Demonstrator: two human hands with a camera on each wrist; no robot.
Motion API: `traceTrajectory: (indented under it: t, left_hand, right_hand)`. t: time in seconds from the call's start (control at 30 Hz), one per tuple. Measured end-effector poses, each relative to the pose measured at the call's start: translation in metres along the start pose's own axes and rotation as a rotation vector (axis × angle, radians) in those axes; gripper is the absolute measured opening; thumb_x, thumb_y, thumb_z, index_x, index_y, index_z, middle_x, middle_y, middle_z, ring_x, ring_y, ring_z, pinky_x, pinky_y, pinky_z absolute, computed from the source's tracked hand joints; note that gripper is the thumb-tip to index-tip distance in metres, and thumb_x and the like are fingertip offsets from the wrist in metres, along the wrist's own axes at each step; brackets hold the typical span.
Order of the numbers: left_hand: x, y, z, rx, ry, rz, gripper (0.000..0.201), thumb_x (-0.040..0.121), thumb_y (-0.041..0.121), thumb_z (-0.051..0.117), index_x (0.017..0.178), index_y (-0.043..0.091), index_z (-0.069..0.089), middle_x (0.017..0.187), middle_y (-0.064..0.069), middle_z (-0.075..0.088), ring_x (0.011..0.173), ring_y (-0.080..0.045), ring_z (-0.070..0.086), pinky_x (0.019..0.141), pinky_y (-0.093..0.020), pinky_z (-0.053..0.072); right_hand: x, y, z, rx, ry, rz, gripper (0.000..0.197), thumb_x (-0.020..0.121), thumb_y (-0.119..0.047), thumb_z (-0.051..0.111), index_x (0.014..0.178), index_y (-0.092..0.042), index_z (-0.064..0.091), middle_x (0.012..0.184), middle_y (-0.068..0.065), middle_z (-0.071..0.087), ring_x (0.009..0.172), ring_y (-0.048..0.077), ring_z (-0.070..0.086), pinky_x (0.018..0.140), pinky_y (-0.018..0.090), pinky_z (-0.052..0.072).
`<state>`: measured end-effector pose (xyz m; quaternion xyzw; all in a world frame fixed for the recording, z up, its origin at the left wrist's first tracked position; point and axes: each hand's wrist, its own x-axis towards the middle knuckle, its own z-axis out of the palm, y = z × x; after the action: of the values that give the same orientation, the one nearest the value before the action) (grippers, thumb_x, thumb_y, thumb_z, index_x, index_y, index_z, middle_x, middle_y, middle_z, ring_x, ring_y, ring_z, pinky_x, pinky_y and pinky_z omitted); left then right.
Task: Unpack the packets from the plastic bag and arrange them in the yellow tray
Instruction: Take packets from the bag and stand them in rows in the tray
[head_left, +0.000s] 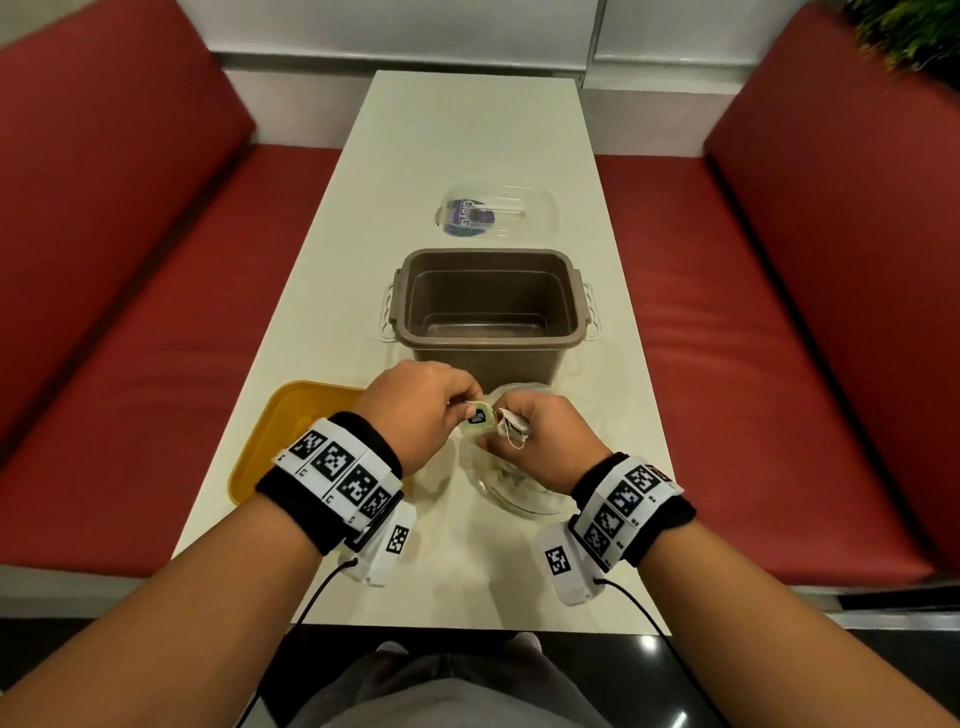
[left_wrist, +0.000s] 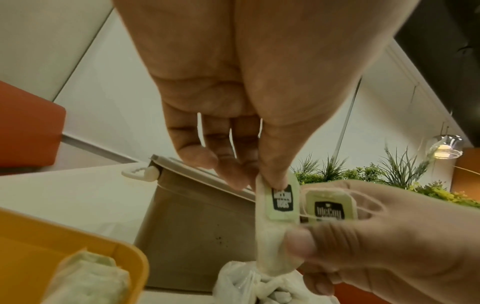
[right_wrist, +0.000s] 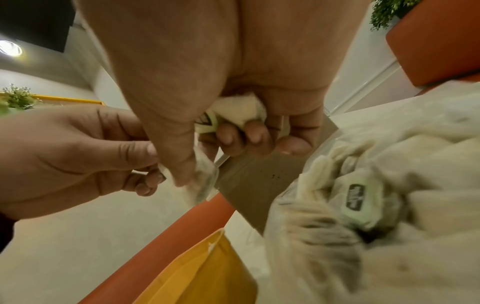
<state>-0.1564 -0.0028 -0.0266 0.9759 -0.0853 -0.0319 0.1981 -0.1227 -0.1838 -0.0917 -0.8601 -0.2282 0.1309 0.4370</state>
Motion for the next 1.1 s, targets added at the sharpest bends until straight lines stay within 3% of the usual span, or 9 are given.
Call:
traceTrajectory:
  t: [0.1, 0.23, 0.33, 0.43, 0.6, 0.73, 0.9, 1.0, 1.1]
  left_hand:
    - [-0.007, -0.010, -0.011, 0.013, -0.017, 0.006, 0.010, 0.093, 0.031, 0.061, 0.098, 0.029, 0.070, 0.090, 0.009, 0.065, 0.083, -0.012, 0.055, 0.074, -0.029, 0.045]
    - [-0.014, -0.030, -0.025, -0.004, -0.004, -0.016, 0.010, 0.094, 0.027, 0.059, 0.097, 0.027, 0.069, 0.092, 0.007, 0.067, 0.085, -0.014, 0.057, 0.077, -0.031, 0.048]
    - [-0.020, -0.049, -0.029, 0.022, -0.046, -0.042, 0.012, 0.095, 0.026, 0.058, 0.101, 0.026, 0.068, 0.096, 0.006, 0.067, 0.089, -0.015, 0.059, 0.081, -0.032, 0.048]
    - [-0.027, -0.071, -0.028, 0.039, -0.089, -0.067, 0.013, 0.096, 0.027, 0.057, 0.104, 0.027, 0.067, 0.098, 0.006, 0.067, 0.089, -0.014, 0.059, 0.076, -0.026, 0.042]
    - [-0.039, -0.089, -0.012, 0.081, -0.324, -0.097, 0.018, 0.095, 0.025, 0.059, 0.109, 0.027, 0.069, 0.103, 0.006, 0.069, 0.095, -0.013, 0.060, 0.076, -0.023, 0.040]
    - [-0.042, -0.097, 0.010, 0.145, -0.432, -0.089, 0.023, 0.094, 0.028, 0.060, 0.115, 0.030, 0.068, 0.110, 0.004, 0.068, 0.103, -0.017, 0.061, 0.089, -0.030, 0.048]
    - [-0.045, -0.103, 0.034, 0.056, -0.335, -0.198, 0.011, 0.087, 0.033, 0.066, 0.097, 0.029, 0.067, 0.095, 0.005, 0.070, 0.095, -0.018, 0.063, 0.084, -0.033, 0.050]
    - [-0.047, -0.104, 0.040, 0.076, -0.362, -0.326, 0.037, 0.076, 0.048, 0.074, 0.102, 0.026, 0.059, 0.095, 0.002, 0.067, 0.093, -0.020, 0.063, 0.081, -0.034, 0.052]
    - [-0.047, -0.105, 0.047, 0.066, -0.420, -0.424, 0.059, 0.066, 0.051, 0.079, 0.113, 0.024, 0.053, 0.103, 0.001, 0.065, 0.094, -0.020, 0.063, 0.079, -0.031, 0.054]
  right_hand:
    - [0.007, -0.016, 0.012, 0.073, 0.033, -0.047, 0.007, 0.085, -0.022, 0.073, 0.081, -0.023, 0.068, 0.072, -0.008, 0.065, 0.066, 0.007, 0.059, 0.062, 0.027, 0.048]
    - [0.017, -0.031, 0.030, 0.019, -0.009, -0.038, 0.013, 0.088, -0.026, 0.072, 0.080, -0.018, 0.065, 0.070, -0.003, 0.064, 0.065, 0.013, 0.058, 0.062, 0.032, 0.046]
    - [0.024, -0.039, 0.044, -0.015, -0.042, -0.031, 0.012, 0.089, -0.027, 0.071, 0.084, -0.019, 0.064, 0.074, -0.003, 0.066, 0.068, 0.013, 0.059, 0.064, 0.030, 0.047]
    - [0.032, -0.044, 0.059, -0.079, -0.027, -0.002, 0.015, 0.089, -0.027, 0.069, 0.103, -0.023, 0.064, 0.086, -0.005, 0.067, 0.079, 0.014, 0.062, 0.072, 0.030, 0.051]
    - [0.036, -0.039, 0.076, -0.167, -0.061, 0.173, 0.028, 0.090, -0.029, 0.066, 0.114, -0.025, 0.051, 0.073, -0.006, 0.059, 0.067, 0.010, 0.056, 0.060, 0.026, 0.040]
    - [0.033, -0.038, 0.089, -0.201, -0.086, 0.232, 0.043, 0.089, -0.027, 0.068, 0.123, -0.019, 0.042, 0.074, -0.005, 0.060, 0.068, 0.011, 0.055, 0.057, 0.026, 0.036]
    - [0.032, -0.038, 0.094, -0.175, -0.090, 0.273, 0.048, 0.090, -0.024, 0.067, 0.128, -0.019, 0.040, 0.083, -0.004, 0.065, 0.076, 0.015, 0.060, 0.059, 0.023, 0.039]
    - [0.031, -0.041, 0.094, -0.150, -0.075, 0.287, 0.046, 0.091, -0.024, 0.067, 0.128, -0.021, 0.041, 0.087, -0.005, 0.062, 0.082, 0.016, 0.060, 0.073, 0.028, 0.045]
    - [0.029, -0.042, 0.094, -0.145, -0.058, 0.297, 0.047, 0.090, -0.026, 0.067, 0.129, -0.023, 0.041, 0.086, -0.003, 0.064, 0.089, 0.020, 0.064, 0.075, 0.029, 0.046]
